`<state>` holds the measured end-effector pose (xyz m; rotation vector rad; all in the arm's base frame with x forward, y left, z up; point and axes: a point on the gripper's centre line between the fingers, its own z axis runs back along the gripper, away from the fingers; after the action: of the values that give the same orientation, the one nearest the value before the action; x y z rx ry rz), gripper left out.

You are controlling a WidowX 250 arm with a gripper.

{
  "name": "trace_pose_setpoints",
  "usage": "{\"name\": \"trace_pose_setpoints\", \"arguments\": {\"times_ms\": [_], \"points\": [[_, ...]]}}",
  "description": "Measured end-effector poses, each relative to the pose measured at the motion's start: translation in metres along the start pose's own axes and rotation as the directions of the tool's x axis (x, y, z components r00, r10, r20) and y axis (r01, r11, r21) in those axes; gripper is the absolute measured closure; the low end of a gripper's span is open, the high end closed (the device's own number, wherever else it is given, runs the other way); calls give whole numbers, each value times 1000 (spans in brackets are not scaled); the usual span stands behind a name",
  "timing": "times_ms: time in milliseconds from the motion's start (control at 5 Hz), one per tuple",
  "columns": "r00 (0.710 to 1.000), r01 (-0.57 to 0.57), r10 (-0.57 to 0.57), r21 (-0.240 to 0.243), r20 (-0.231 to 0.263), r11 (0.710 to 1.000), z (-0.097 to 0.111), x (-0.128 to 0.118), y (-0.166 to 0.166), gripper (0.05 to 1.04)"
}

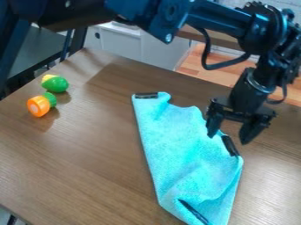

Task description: Fold the fabric from bottom left to top right

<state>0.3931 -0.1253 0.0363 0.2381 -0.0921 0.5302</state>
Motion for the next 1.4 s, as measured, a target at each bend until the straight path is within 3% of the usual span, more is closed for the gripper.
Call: {"name": "trace_pose_setpoints", "arguments": {"times_ms": [400,1000,1200,1400], "points": [[996,-50,50,7,78,999,-21,-8,-9,83],[996,-57,56,19,67,998,-32,-8,-16,93],[997,-54,53,19,61,998,-34,-7,-21,192],[997,-51,50,19,58,999,-34,-8,-22,473]]}}
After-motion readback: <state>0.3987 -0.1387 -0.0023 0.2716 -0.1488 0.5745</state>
